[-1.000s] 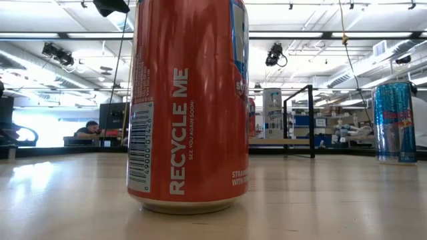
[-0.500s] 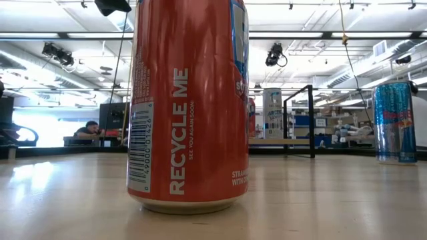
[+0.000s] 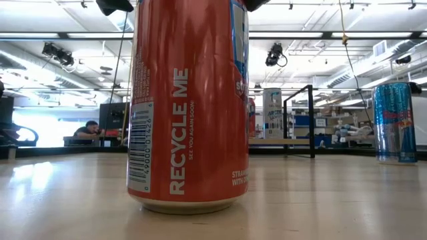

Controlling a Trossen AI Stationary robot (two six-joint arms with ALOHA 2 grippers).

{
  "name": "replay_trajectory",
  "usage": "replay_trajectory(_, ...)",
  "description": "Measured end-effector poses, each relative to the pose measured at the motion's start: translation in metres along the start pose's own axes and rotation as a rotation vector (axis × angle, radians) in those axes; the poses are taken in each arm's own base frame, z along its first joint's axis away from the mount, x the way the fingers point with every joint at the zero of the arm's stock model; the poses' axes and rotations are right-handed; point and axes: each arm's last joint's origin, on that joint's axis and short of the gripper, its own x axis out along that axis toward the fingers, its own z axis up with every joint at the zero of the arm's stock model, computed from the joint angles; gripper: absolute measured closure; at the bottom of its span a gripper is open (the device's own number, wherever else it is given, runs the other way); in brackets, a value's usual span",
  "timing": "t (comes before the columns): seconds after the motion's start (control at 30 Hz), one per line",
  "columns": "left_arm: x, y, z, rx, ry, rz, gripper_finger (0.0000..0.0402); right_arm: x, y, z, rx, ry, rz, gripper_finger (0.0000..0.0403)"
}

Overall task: Place canned beverage on shelf
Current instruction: Put the red soda can on the shelf aligned with the other red soda can

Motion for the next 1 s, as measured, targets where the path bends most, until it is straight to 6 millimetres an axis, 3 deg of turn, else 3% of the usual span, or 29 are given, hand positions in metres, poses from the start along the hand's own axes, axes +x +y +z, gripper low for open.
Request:
replay_trajectory(0.23,0.0,0.0,0.0,0.0,0.0,0.0,0.0104,0.0002,0.0003,-0.001,0.054,0.01,-0.004,0.0024)
replay_trajectory(0.6,0.0,0.0002,0.0006,0.027,-0.007,0.009,0.0104,-0.0009,0.0025,-0.0011,-0.228,-0.018,0.159,0.0023)
replay_trajectory(1.0,0.0,0.0002,0.001,0.02,-0.011,0.01,0.0104,0.0056,0.0034,-0.004,-0.341,-0.051,0.247,0.0023)
